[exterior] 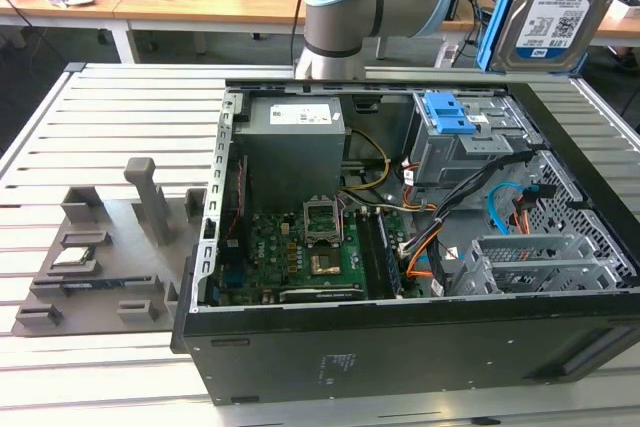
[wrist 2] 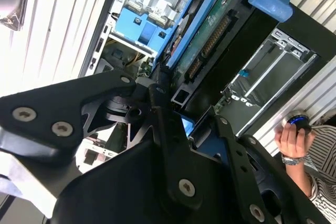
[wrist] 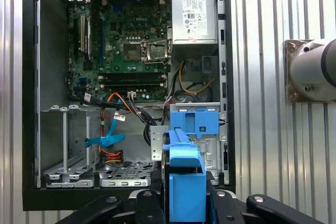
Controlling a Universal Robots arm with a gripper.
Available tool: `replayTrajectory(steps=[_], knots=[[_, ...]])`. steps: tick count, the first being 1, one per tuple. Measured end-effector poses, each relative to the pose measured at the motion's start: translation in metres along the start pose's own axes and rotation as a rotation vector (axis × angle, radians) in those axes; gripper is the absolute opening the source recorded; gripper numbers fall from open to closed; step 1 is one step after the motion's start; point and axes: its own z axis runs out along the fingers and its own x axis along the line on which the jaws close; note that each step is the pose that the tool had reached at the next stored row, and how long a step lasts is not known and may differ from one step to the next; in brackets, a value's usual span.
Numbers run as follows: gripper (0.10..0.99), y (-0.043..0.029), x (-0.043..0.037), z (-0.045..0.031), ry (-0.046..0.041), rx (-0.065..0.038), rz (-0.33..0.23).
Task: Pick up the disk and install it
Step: 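Pick up the disk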
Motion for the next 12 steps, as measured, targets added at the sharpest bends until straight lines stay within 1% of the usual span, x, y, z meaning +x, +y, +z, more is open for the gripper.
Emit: replayTrajectory(steps=[1, 2, 3, 4, 5, 6, 7, 9, 12], knots=[[0.369, 0.0000, 0.0000, 0.0000, -0.0134, 0.000, 0.014], [0.369, 0.0000, 0.0000, 0.0000, -0.0223, -0.001, 0.024], [0.369, 0.0000, 0.0000, 0.0000, -0.0286, -0.001, 0.031], [0.369, 0.0000, 0.0000, 0.0001, -0.0392, -0.001, 0.042], [0.369, 0.0000, 0.0000, 0.0000, -0.0469, -0.002, 0.052], [0.369, 0.0000, 0.0000, 0.0000, -0.0520, -0.002, 0.062], [0.369, 0.0000, 0.0001, 0.0001, -0.0551, -0.002, 0.069], [0.369, 0.0000, 0.0003, 0.0001, -0.0550, -0.002, 0.069], [0.369, 0.0005, 0.0019, 0.0002, -0.0494, -0.001, 0.069]])
